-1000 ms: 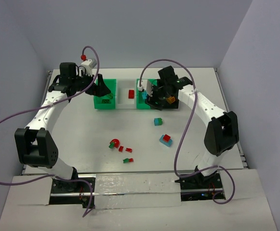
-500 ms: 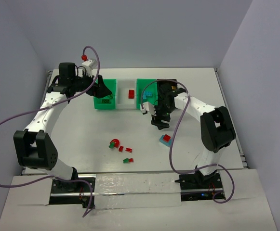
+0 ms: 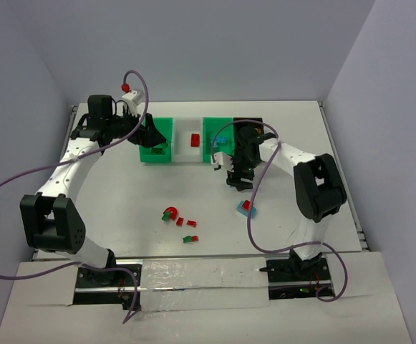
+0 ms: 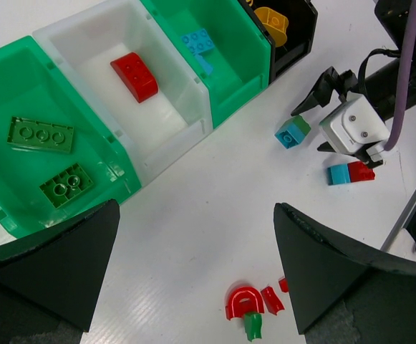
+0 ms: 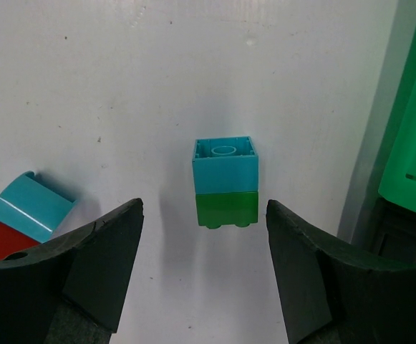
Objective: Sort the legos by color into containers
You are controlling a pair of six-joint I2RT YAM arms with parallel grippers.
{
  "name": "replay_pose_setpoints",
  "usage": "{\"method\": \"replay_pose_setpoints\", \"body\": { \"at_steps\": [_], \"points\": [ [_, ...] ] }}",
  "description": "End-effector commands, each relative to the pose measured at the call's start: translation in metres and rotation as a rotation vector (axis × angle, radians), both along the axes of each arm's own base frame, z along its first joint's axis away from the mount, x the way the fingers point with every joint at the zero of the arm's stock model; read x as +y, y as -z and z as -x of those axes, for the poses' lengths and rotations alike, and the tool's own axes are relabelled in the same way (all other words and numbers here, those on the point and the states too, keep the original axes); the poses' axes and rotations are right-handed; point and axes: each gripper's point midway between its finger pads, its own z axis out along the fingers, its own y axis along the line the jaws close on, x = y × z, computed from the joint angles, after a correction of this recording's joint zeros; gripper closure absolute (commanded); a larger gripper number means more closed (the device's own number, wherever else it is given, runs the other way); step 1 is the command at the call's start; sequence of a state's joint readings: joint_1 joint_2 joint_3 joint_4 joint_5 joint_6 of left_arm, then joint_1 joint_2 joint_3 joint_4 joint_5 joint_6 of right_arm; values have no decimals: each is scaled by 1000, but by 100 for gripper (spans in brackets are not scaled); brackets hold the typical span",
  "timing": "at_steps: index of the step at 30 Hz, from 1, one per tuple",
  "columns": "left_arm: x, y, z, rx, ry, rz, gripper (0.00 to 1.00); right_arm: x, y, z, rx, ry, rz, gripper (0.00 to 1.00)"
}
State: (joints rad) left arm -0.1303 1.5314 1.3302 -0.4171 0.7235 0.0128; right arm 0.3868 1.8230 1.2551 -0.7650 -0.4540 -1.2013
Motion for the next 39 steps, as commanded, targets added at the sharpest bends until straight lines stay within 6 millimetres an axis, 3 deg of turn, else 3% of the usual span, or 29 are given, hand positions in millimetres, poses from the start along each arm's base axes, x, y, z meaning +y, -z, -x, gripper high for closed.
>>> {"method": "replay_pose_setpoints", "body": {
  "at_steps": [1,8,18,21,25,28,31,37,39],
  "points": [
    [-1,-15,5,-56,24,7,1,-2,6,-6,-22,-13,1,24],
    [-1,-14,3,-55,22,4,1,1,12,-8,-19,-6,-14,28],
    [0,-16,4,-63,13,3,1,1,15,-11,-60,8,-21,66],
    [-3,-19,9,-77,32,18,1,-2,6,-6,-64,24,-26,77],
    [-15,-23,35,-131,137,95,3,20,-47,-1,-56,73,-167,86],
    [-34,-23,73,-184,281,153,5,51,-112,18,49,135,-367,92],
    [-50,-16,98,-173,386,175,8,75,-149,41,147,150,-496,96],
    [-96,-16,149,-168,612,200,11,107,-173,74,224,160,-587,100],
    [-103,-18,154,-170,640,210,11,113,-180,80,251,164,-610,100]
  ]
}}
